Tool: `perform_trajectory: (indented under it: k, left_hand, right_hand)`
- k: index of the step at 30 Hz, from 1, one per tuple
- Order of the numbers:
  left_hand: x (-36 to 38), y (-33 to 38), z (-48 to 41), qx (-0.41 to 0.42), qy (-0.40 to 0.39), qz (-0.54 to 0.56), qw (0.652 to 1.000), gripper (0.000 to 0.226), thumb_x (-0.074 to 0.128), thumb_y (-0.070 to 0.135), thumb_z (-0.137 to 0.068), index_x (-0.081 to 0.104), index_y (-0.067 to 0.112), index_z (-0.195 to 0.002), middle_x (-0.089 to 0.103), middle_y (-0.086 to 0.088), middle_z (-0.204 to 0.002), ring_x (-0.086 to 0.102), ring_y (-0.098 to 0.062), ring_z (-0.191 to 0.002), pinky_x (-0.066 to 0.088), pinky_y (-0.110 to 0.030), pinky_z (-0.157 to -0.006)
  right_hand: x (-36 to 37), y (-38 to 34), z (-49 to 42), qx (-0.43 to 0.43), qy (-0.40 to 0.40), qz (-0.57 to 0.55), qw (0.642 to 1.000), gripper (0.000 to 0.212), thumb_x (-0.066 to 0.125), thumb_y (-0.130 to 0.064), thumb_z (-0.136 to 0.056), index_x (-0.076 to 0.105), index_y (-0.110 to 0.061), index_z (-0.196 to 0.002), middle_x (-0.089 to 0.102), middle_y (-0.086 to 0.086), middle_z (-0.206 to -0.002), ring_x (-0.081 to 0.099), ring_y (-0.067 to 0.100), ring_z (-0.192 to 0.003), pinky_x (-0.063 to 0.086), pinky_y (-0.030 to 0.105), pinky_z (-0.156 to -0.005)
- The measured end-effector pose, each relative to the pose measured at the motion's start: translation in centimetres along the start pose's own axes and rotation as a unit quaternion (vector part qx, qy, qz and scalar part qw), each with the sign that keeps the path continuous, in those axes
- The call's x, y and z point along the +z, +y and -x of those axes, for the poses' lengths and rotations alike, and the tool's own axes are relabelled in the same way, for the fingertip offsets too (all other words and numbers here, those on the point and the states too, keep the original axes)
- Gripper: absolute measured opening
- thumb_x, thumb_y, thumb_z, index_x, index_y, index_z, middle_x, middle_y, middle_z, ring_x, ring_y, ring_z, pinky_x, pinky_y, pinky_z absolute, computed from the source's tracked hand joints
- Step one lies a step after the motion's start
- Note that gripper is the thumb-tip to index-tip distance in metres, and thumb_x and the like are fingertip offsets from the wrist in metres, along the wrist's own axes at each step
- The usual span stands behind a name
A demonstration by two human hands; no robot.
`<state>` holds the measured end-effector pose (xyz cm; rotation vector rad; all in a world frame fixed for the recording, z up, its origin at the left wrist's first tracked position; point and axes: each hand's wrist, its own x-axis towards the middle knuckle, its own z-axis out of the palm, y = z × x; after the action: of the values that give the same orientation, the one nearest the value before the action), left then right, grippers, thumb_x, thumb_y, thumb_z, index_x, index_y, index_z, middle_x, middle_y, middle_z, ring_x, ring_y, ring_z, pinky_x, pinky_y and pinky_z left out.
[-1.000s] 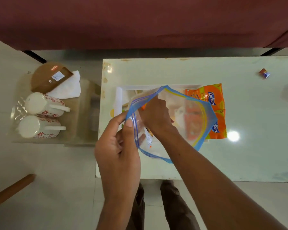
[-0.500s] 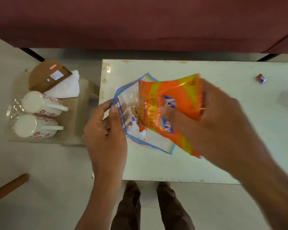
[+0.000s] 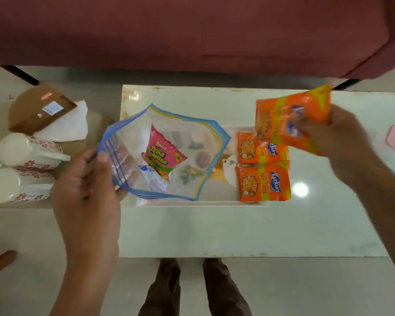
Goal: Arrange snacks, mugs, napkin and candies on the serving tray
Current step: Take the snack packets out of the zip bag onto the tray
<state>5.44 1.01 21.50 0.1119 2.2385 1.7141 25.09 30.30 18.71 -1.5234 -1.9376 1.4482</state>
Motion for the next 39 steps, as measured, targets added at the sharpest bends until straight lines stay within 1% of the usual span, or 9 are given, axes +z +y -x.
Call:
perform_trajectory:
  k: [3, 5, 8, 12, 16, 22, 27, 33, 39]
  left_hand:
    - [-0.2, 0.4, -0.2, -0.002, -0.027, 0.002, 1.0, 0.021, 0.049, 0.02, -0.105, 0.064, 0.016, -0.118, 0.075, 0.003, -0.099, 0.073, -0.02, -0.101, 0.062, -0.027, -0.079]
    - [-0.3, 0.5, -0.9, -0.01, -0.036, -0.002, 0.999, 0.019, 0.045, 0.018, -0.106, 0.062, 0.019, -0.115, 0.076, 0.013, -0.091, 0.073, -0.007, -0.093, 0.06, -0.019, -0.074]
    - [-0.4, 0.6, -1.5, -0.029, -0.051, -0.007, 0.998, 0.024, 0.038, 0.015, -0.107, 0.058, 0.026, -0.102, 0.074, 0.023, -0.077, 0.072, 0.004, -0.078, 0.056, -0.01, -0.066]
    - [-0.4, 1.0, -1.5, -0.014, -0.036, 0.01, 0.999, 0.021, 0.042, 0.021, -0.105, 0.061, 0.029, -0.109, 0.075, 0.015, -0.096, 0.074, -0.002, -0.089, 0.06, -0.017, -0.073]
    - [-0.8, 0.4, -2.4, -0.068, -0.048, 0.019, 0.996, 0.022, 0.035, 0.025, -0.107, 0.054, 0.026, -0.118, 0.073, 0.027, -0.08, 0.07, 0.008, -0.079, 0.055, -0.01, -0.067]
    - [0.0, 0.3, -2.2, -0.042, -0.036, 0.025, 0.998, 0.027, 0.036, 0.016, -0.107, 0.058, 0.029, -0.114, 0.073, 0.032, -0.077, 0.071, 0.009, -0.078, 0.054, -0.009, -0.066]
    - [-0.4, 0.7, -1.2, -0.005, -0.035, 0.031, 0.999, 0.023, 0.044, 0.021, -0.105, 0.062, 0.036, -0.103, 0.075, 0.026, -0.089, 0.073, 0.001, -0.088, 0.058, -0.014, -0.07]
    - [-1.0, 1.5, 0.1, 0.007, -0.015, 0.043, 0.999, 0.022, 0.05, 0.02, -0.104, 0.068, 0.033, -0.106, 0.078, 0.017, -0.089, 0.075, -0.007, -0.09, 0.06, -0.021, -0.07]
    - [-1.3, 2.3, 1.5, 0.016, -0.011, 0.049, 0.999, 0.02, 0.054, 0.02, -0.102, 0.071, 0.031, -0.105, 0.078, 0.009, -0.095, 0.075, -0.021, -0.099, 0.062, -0.031, -0.073]
  right_hand:
    - [4.1, 3.4, -2.1, 0.057, -0.037, 0.038, 0.997, 0.011, 0.07, -0.04, -0.087, 0.07, -0.035, -0.097, 0.076, -0.011, -0.094, 0.075, 0.008, -0.079, 0.06, 0.035, -0.077]
    - [6.2, 5.4, -3.2, 0.07, -0.056, 0.049, 0.995, 0.018, 0.067, -0.043, -0.089, 0.069, -0.033, -0.105, 0.075, -0.008, -0.098, 0.074, 0.015, -0.086, 0.059, 0.038, -0.081]
    - [8.3, 7.1, -4.0, 0.083, -0.057, 0.064, 0.993, 0.027, 0.065, -0.043, -0.091, 0.068, -0.028, -0.113, 0.072, -0.007, -0.098, 0.07, 0.015, -0.092, 0.053, 0.027, -0.07]
    - [9.3, 8.6, -4.9, 0.099, -0.052, 0.086, 0.99, 0.032, 0.067, -0.041, -0.09, 0.065, -0.023, -0.117, 0.071, -0.004, -0.102, 0.067, 0.015, -0.092, 0.044, 0.021, -0.06]
    - [9.3, 9.1, -4.9, 0.11, -0.043, 0.114, 0.986, 0.034, 0.068, -0.043, -0.089, 0.063, -0.024, -0.118, 0.07, -0.004, -0.103, 0.066, 0.017, -0.093, 0.046, 0.025, -0.063]
    - [7.4, 8.7, -4.0, 0.109, -0.029, 0.114, 0.987, 0.052, 0.075, -0.044, -0.083, 0.056, -0.029, -0.129, 0.063, -0.008, -0.115, 0.062, 0.014, -0.097, 0.043, 0.02, -0.059]
    - [4.9, 6.4, -1.6, 0.07, -0.018, 0.137, 0.988, 0.065, 0.078, -0.041, -0.081, 0.05, -0.023, -0.137, 0.058, -0.002, -0.138, 0.059, 0.019, -0.121, 0.054, 0.039, -0.091]
    - [3.1, -2.0, 5.3, -0.074, 0.07, 0.008, 0.995, 0.034, 0.074, -0.043, -0.083, 0.063, -0.035, -0.115, 0.069, -0.02, -0.115, 0.066, -0.003, -0.105, 0.048, 0.004, -0.069]
    - [6.9, -11.0, 12.3, -0.179, -0.078, -0.073, 0.978, 0.008, 0.067, -0.038, -0.089, 0.07, -0.035, -0.095, 0.075, -0.013, -0.09, 0.073, 0.011, -0.084, 0.057, 0.02, -0.069]
